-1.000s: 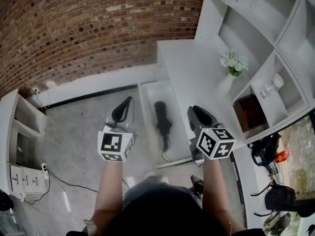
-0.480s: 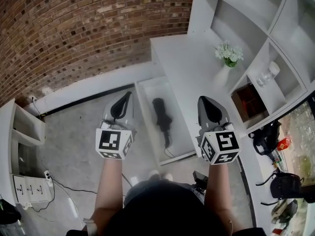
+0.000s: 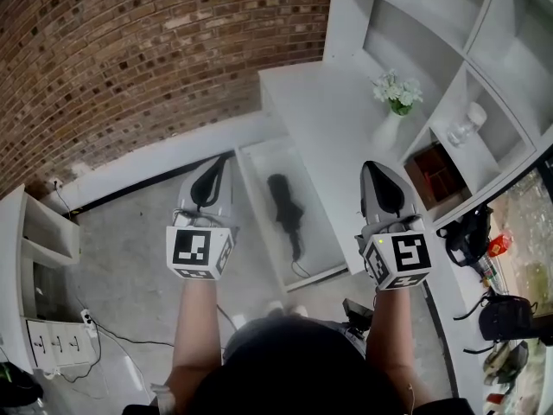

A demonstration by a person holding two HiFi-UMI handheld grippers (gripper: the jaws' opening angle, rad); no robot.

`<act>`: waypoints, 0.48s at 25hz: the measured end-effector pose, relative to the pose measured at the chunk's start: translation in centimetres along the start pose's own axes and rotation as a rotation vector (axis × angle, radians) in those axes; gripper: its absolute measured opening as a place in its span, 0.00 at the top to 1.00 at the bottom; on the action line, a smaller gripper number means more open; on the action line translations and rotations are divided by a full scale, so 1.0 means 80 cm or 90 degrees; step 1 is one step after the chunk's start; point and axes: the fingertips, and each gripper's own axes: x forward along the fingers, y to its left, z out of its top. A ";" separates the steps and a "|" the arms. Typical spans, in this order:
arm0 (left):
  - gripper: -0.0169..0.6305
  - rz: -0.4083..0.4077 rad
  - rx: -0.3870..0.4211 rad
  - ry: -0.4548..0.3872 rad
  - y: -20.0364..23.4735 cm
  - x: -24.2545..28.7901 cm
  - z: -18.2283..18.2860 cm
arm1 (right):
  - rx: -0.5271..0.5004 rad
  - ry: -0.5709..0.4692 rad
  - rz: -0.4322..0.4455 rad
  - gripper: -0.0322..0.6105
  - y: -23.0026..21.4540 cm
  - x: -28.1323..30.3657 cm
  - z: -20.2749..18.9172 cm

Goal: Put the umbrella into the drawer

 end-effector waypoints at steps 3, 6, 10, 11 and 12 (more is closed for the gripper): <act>0.97 0.001 0.004 -0.005 0.000 0.000 0.005 | -0.014 0.002 -0.012 0.95 -0.005 -0.004 0.002; 0.97 0.004 0.003 -0.010 0.000 -0.001 0.006 | -0.024 0.001 -0.020 0.95 -0.008 -0.008 0.004; 0.97 0.004 0.001 -0.015 -0.001 -0.002 0.008 | -0.033 0.001 -0.030 0.95 -0.012 -0.013 0.005; 0.97 0.003 0.002 -0.016 -0.002 -0.002 0.009 | -0.033 0.002 -0.033 0.95 -0.013 -0.014 0.006; 0.97 0.002 0.002 -0.018 -0.003 -0.001 0.010 | -0.033 0.002 -0.035 0.95 -0.015 -0.015 0.006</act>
